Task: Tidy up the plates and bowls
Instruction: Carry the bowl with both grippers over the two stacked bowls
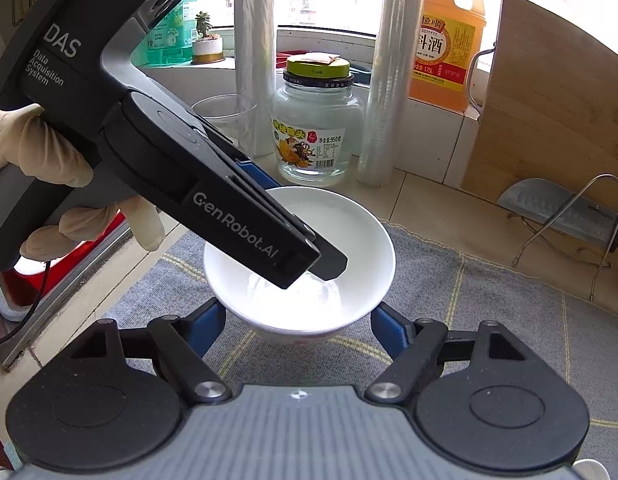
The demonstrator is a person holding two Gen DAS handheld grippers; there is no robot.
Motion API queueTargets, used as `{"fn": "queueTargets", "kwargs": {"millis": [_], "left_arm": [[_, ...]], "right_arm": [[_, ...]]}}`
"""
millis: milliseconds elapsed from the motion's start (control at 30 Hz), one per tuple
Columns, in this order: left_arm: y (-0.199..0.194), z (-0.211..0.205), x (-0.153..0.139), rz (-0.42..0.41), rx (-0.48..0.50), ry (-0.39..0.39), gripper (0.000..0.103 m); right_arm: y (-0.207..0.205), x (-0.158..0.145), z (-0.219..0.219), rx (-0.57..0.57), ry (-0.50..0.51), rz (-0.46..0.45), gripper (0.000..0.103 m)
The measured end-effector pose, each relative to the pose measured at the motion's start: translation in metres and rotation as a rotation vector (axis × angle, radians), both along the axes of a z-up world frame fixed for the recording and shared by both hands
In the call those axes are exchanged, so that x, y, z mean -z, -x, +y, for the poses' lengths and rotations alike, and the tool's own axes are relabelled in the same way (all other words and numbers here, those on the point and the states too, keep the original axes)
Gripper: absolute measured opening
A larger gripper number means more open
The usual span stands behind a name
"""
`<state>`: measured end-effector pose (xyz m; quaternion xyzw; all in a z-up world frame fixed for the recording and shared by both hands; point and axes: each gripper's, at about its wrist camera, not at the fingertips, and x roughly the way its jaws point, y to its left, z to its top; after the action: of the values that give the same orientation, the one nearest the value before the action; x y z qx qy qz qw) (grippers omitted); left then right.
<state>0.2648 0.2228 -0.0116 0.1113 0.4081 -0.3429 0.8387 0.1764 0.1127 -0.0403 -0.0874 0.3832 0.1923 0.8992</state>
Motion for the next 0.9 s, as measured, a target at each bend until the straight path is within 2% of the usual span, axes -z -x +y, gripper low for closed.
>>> {"fn": "queueTargets", "kwargs": {"millis": [400,900], "left_arm": [[0.042,-0.037,-0.02,-0.024,0.046,0.007,0.065],[0.075,-0.099,-0.034,-0.05,0.161,0.021,0.065]], "right_arm": [[0.044,-0.024,-0.032,0.014,-0.007,-0.015,0.083],[0.089,-0.038,-0.088,0.11,-0.003,-0.032,0.083]]}}
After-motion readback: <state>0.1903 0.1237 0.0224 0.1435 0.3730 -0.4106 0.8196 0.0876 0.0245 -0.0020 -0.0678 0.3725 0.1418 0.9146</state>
